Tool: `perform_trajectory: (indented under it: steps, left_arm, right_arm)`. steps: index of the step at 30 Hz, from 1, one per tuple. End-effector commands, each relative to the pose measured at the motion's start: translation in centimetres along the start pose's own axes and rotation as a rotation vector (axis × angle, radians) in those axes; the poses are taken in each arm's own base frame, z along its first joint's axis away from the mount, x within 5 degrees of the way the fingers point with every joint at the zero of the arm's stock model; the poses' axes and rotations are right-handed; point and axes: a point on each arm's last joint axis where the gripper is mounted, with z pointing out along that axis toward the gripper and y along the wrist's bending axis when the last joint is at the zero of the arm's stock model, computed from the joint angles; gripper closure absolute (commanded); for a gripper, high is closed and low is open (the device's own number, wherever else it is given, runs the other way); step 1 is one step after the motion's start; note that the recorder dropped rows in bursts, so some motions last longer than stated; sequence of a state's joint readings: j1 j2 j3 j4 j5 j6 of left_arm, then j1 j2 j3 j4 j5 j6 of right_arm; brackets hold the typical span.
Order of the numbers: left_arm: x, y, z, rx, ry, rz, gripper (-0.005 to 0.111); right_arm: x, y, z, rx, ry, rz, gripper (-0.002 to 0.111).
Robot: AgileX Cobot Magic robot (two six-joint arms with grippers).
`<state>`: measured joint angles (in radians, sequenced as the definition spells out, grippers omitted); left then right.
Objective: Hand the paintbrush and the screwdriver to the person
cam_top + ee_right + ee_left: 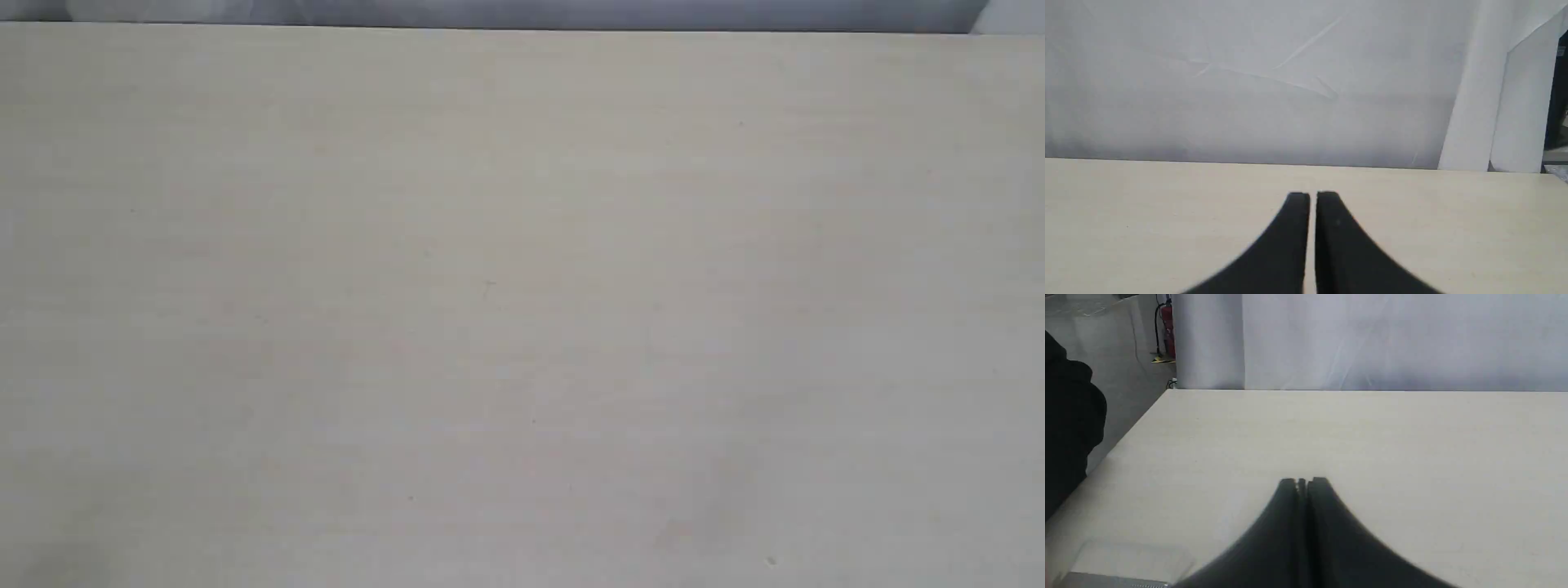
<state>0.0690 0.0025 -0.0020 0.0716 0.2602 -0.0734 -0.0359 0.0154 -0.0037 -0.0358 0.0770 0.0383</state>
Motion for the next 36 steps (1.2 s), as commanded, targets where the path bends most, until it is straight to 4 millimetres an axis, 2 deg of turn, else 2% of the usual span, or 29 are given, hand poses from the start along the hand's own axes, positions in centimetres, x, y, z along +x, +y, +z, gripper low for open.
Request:
perform_trajectory:
  steps: [1,36]
  left_arm:
    - [-0.02,-0.05,0.00,0.007,-0.009,-0.005,0.107]
    - [-0.04,-0.04,0.00,0.007,-0.011,-0.003,0.107]
  right_arm:
    - [0.11,-0.01,-0.03,0.001,0.000,-0.002,0.104]
    - [0.11,0.01,-0.03,-0.001,0.000,0.021,0.104]
